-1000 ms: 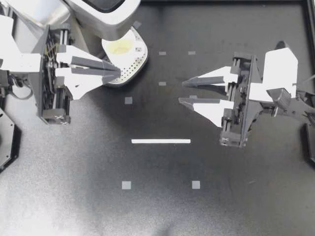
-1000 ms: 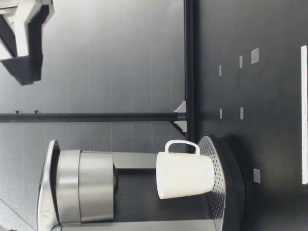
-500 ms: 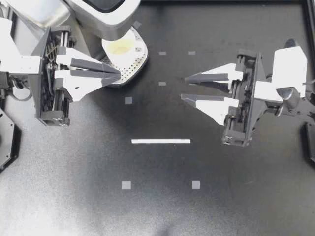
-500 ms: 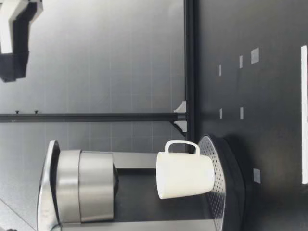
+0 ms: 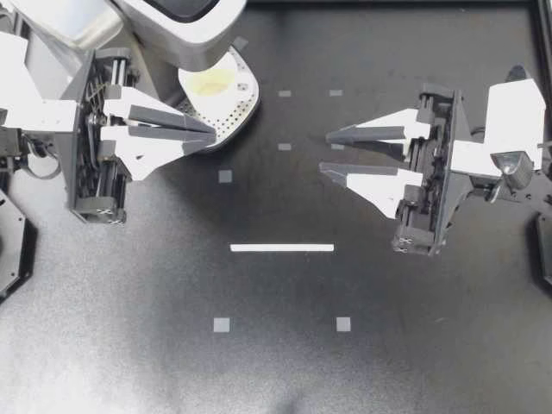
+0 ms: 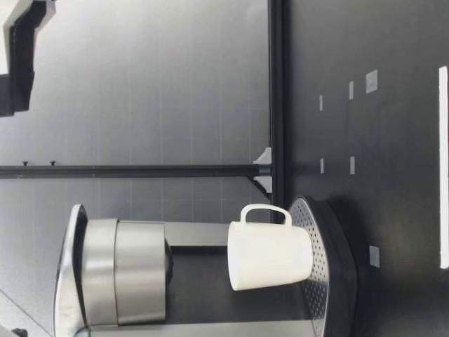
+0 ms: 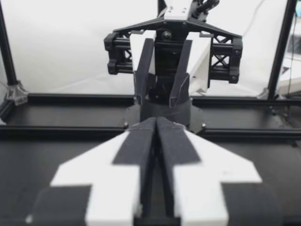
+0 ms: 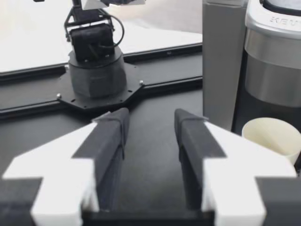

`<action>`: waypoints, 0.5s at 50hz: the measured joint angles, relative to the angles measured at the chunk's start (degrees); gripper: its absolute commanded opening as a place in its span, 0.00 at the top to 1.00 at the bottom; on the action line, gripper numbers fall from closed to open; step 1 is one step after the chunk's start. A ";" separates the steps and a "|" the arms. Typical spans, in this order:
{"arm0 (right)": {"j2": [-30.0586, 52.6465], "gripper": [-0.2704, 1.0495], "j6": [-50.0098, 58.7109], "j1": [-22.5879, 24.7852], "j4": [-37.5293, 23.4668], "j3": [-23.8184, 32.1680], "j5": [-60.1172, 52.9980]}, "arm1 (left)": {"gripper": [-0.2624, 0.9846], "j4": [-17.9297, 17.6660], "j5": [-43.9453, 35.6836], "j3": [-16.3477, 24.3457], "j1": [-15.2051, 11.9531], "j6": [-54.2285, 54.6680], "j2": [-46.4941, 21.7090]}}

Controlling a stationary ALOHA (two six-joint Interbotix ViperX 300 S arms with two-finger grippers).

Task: Place the coffee capsule inside the capsule container, then place the cup onto the center of the cup tray.

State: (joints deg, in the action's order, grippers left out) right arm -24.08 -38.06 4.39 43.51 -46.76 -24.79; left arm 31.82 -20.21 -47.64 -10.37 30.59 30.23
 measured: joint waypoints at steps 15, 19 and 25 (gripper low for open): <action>0.70 0.46 -0.09 0.00 -0.18 -0.09 -2.46 | 0.69 0.00 -4.22 -2.11 0.00 -0.70 -0.18; 0.88 0.46 -0.09 0.00 -0.18 -0.09 -3.16 | 0.69 0.00 -4.39 -2.37 0.00 -0.70 -0.09; 1.05 0.46 -0.09 0.00 -0.18 -0.18 -3.34 | 0.69 0.00 -4.48 -2.37 0.09 -0.70 -0.18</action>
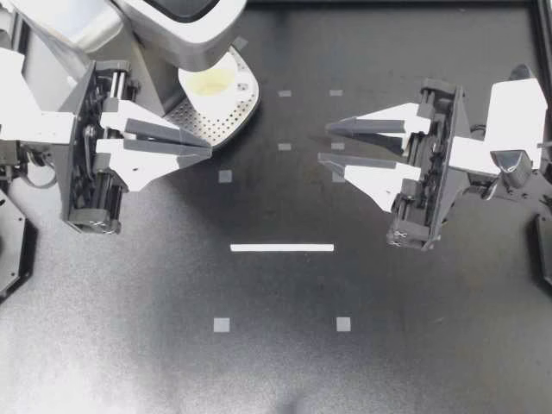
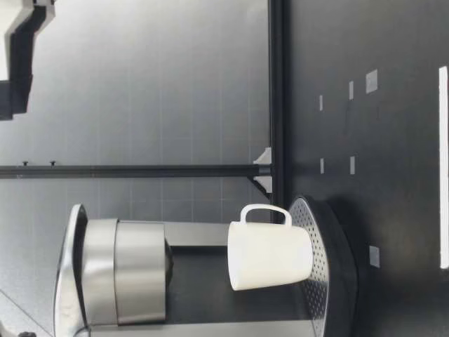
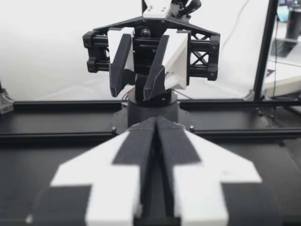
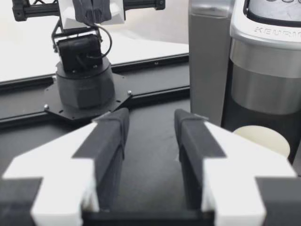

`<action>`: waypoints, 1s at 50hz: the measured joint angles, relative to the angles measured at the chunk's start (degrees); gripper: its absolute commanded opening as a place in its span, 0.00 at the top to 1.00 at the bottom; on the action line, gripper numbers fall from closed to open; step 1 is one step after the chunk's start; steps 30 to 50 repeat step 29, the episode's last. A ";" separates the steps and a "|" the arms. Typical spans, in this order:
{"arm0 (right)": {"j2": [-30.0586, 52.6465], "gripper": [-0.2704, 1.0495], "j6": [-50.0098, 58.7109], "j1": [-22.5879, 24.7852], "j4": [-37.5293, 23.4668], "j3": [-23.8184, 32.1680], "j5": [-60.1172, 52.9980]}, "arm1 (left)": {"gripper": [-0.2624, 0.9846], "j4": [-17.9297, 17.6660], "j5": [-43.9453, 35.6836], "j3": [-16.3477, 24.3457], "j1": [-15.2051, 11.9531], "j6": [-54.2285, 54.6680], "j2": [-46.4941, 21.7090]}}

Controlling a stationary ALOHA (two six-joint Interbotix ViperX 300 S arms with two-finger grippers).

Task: Place the coffee capsule inside the capsule container, then place the cup onto the center of the cup tray.

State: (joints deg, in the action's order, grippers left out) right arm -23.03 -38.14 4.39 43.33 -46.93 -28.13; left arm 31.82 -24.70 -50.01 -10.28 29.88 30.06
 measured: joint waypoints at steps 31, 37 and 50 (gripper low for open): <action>0.26 0.46 0.00 0.00 -0.26 -0.70 0.00 | 0.69 0.00 0.00 -0.09 -0.09 0.00 -0.09; 0.26 0.46 0.00 0.00 -0.26 -0.70 0.00 | 0.69 0.00 0.00 -0.09 -0.09 0.00 -0.09; 0.26 0.46 0.00 0.00 -0.26 -0.70 0.00 | 0.69 0.00 0.00 -0.09 -0.09 0.00 -0.09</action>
